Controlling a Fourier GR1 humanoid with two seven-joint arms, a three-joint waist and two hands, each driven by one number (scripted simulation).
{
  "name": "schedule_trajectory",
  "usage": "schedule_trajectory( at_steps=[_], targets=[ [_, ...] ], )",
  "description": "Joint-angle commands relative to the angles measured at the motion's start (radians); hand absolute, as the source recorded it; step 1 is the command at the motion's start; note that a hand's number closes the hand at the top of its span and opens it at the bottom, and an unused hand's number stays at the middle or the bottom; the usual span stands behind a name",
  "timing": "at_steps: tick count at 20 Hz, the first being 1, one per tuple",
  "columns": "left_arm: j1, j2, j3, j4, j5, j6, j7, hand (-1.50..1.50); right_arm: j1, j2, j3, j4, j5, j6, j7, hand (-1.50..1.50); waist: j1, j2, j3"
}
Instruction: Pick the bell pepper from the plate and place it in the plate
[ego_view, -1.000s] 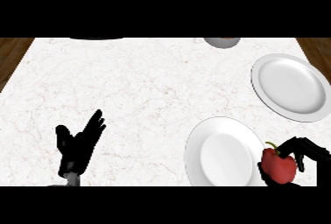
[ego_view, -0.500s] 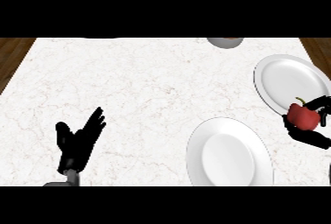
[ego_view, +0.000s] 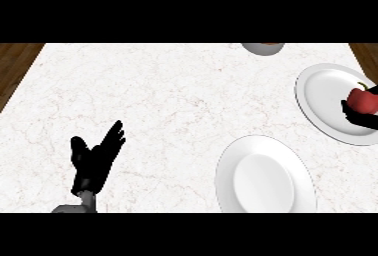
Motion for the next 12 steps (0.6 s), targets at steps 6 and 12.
schedule_trajectory(
  at_steps=[6,12],
  targets=[
    [-0.011,-0.012,-0.022,0.015,-0.010,-0.016,-0.017,0.00,-0.228,-0.152,-0.006,0.419,0.082,-0.023,0.051,1.50,0.040,0.015,0.000],
    [-0.032,-0.007,-0.029,0.001,-0.006,-0.032,-0.005,0.00,-0.243,-0.187,0.101,0.545,0.198,0.081,0.052,-1.50,0.057,0.024,0.004]
  ],
)
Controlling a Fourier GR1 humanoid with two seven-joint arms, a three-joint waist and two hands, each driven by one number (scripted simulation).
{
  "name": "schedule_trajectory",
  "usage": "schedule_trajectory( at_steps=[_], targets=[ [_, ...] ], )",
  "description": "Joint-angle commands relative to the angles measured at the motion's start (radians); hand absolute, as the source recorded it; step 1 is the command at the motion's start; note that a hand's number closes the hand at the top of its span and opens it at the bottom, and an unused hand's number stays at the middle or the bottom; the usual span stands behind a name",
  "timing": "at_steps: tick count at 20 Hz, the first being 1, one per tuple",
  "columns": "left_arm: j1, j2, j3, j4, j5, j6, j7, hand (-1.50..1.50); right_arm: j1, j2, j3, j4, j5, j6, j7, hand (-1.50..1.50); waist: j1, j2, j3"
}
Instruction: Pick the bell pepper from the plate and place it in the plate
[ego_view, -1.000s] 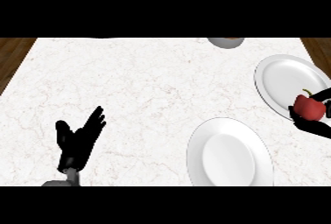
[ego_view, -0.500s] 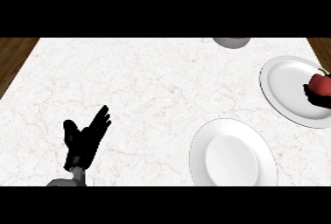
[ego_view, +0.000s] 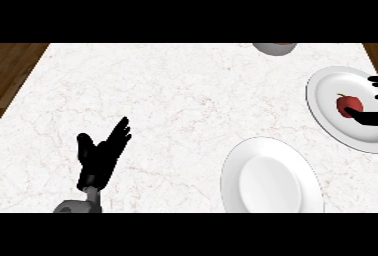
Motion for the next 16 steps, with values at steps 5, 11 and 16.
schedule_trajectory(
  at_steps=[5,11,16],
  targets=[
    [0.006,-0.002,-0.004,0.011,-0.003,-0.008,-0.023,0.00,-0.077,-0.007,-0.017,0.115,-0.018,0.153,-0.076,-1.50,0.009,0.008,0.005],
    [-0.004,-0.007,0.009,0.019,0.003,0.003,-0.009,0.00,-0.112,0.022,-0.160,0.117,-0.167,0.215,-0.193,-1.50,-0.008,0.004,0.005],
    [-0.003,0.009,0.024,-0.005,0.011,0.003,0.012,0.00,-0.065,-0.076,-0.213,0.170,-0.213,0.337,-0.198,-1.50,-0.015,0.003,0.004]
  ],
)
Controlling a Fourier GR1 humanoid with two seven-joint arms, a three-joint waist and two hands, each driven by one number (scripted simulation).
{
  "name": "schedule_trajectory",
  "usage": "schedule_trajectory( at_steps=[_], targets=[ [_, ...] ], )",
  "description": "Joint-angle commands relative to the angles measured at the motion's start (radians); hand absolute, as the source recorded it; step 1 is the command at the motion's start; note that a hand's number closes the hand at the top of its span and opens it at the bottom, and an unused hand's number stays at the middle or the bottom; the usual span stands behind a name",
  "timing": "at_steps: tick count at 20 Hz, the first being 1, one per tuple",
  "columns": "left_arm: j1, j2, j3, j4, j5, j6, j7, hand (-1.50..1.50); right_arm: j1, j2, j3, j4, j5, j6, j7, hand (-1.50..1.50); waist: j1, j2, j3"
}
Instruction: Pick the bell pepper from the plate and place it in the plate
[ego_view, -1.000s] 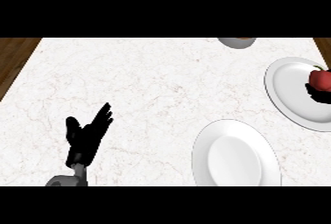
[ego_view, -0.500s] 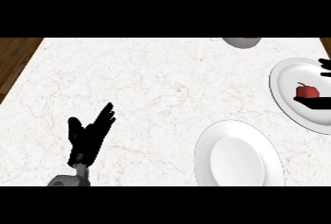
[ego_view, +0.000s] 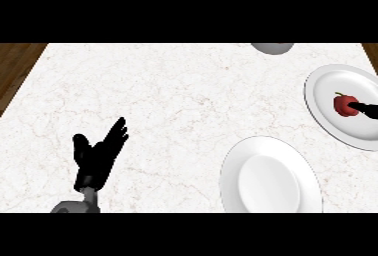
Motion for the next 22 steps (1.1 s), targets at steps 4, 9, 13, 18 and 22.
schedule_trajectory(
  at_steps=[4,9,13,18,22],
  targets=[
    [0.003,0.005,0.009,-0.030,-0.003,0.016,0.018,0.00,0.038,-0.120,-0.048,0.055,-0.055,0.281,0.000,-1.50,-0.017,-0.008,-0.001],
    [0.019,-0.002,0.005,-0.020,0.016,-0.006,0.013,0.00,0.111,-0.185,-0.029,0.057,-0.040,0.466,-0.056,-1.50,-0.023,-0.009,0.000],
    [0.021,0.009,0.016,-0.019,0.020,-0.010,0.019,0.00,0.202,-0.171,0.000,0.036,-0.016,0.527,-0.150,-1.50,-0.030,-0.010,0.001],
    [0.016,0.003,0.016,-0.022,-0.007,0.024,0.018,0.00,0.293,-0.188,0.041,-0.004,0.017,0.533,-0.232,-1.50,-0.044,-0.015,0.001],
    [0.057,-0.011,0.011,0.005,-0.007,0.014,-0.045,0.00,0.316,-0.198,0.062,-0.018,0.033,0.506,-0.247,-1.50,-0.042,-0.018,-0.001]
  ],
)
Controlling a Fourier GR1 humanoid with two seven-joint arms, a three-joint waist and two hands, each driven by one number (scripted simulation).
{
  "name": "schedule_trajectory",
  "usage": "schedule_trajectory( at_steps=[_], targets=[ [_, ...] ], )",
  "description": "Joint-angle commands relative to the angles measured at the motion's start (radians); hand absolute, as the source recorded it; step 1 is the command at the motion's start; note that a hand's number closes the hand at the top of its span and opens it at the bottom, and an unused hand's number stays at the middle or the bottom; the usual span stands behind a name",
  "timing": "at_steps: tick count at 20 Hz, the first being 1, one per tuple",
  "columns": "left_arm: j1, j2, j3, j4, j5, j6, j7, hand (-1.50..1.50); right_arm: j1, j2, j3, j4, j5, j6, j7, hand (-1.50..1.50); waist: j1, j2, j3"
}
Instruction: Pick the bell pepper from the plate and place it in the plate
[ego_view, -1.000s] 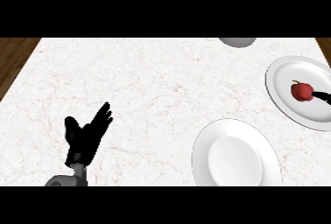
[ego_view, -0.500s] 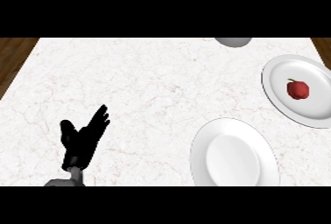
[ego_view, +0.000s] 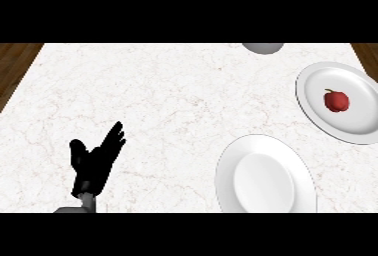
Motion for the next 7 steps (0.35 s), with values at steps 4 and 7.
schedule_trajectory(
  at_steps=[4,7],
  targets=[
    [0.023,-0.024,-0.014,-0.010,-0.012,0.023,-0.001,0.00,0.083,-0.002,0.026,0.003,0.018,0.090,-0.164,-1.50,0.000,-0.003,0.000],
    [-0.011,-0.013,0.002,0.024,-0.016,0.022,-0.015,0.00,0.114,-0.005,0.037,-0.007,0.022,0.094,-0.202,-1.50,-0.011,-0.003,0.001]
  ],
)
